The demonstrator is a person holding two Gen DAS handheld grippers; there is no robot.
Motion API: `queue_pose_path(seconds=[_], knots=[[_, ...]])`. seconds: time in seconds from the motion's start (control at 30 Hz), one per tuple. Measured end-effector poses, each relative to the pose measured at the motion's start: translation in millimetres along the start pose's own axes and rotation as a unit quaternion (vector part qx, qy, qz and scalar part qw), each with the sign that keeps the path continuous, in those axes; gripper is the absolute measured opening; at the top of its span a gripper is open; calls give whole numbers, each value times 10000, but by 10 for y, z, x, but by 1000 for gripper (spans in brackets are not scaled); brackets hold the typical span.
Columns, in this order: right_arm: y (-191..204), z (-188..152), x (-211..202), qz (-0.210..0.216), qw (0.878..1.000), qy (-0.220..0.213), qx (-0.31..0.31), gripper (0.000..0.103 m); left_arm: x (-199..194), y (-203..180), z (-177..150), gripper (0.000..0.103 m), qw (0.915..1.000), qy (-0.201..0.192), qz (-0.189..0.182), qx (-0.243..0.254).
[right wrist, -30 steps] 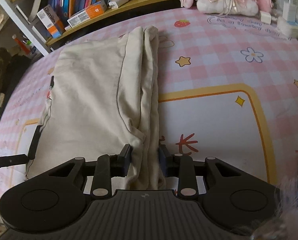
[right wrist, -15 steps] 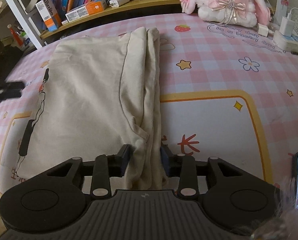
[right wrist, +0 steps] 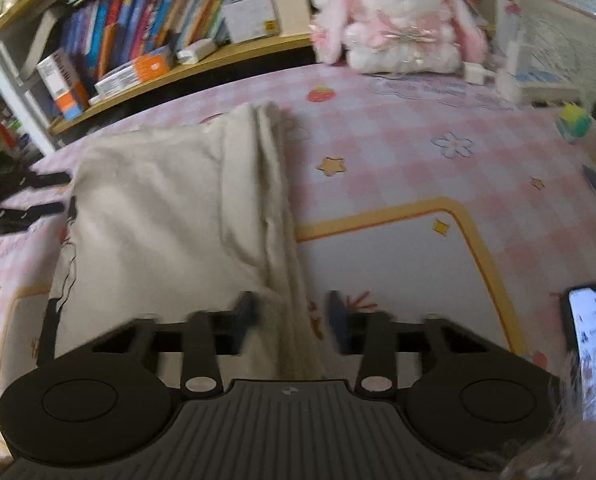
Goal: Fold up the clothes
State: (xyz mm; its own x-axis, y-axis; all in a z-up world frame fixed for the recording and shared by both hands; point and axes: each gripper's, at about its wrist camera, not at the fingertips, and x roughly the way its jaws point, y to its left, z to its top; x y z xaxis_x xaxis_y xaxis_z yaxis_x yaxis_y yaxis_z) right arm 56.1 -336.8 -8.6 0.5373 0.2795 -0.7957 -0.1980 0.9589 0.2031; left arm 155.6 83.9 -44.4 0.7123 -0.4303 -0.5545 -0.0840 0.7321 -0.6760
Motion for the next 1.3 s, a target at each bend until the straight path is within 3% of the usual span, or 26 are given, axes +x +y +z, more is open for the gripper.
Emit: queue_pose_path(seconds=[0.17, 0.27, 0.33, 0.37, 0.43, 0.53, 0.6, 0.67, 0.8, 0.97, 1.17, 1.3], knots=[[112, -14, 101, -190, 9993, 181, -248, 18, 266, 71, 197, 57, 9992, 5, -159, -371], [119, -10, 111, -222, 9992, 209, -254, 18, 393, 168, 269, 37, 9963, -71, -147, -840], [110, -8, 111, -218, 9993, 224, -210, 18, 421, 190, 264, 26, 9956, -82, -262, -900], [105, -7, 110, -219, 9993, 230, -183, 18, 394, 147, 256, 17, 9963, -135, -371, -760], [104, -19, 106, -227, 9994, 234, -136, 17, 279, 19, 233, 15, 9964, -412, -674, -320], [100, -46, 99, -222, 9995, 211, -85, 17, 265, -152, 234, 16, 9975, -555, -270, 357], [108, -60, 97, -225, 9995, 198, -57, 17, 260, -263, 235, 21, 9948, -640, 7, 798], [121, -58, 103, -244, 9995, 197, -68, 17, 471, -163, 281, 24, 9955, -188, 636, 671], [124, -49, 113, -244, 9994, 216, -92, 17, 399, -153, 292, 43, 9956, -268, 639, 632], [106, -59, 112, -193, 9996, 197, -106, 18, 52, -237, 152, 51, 9918, -622, 812, 763], [64, -69, 116, -10, 9998, 171, -86, 20, -402, -513, -365, 77, 9845, -714, 1071, 1192], [49, -72, 121, 97, 9997, 168, -151, 23, -547, -687, -810, 83, 9797, -524, 1363, 1375]])
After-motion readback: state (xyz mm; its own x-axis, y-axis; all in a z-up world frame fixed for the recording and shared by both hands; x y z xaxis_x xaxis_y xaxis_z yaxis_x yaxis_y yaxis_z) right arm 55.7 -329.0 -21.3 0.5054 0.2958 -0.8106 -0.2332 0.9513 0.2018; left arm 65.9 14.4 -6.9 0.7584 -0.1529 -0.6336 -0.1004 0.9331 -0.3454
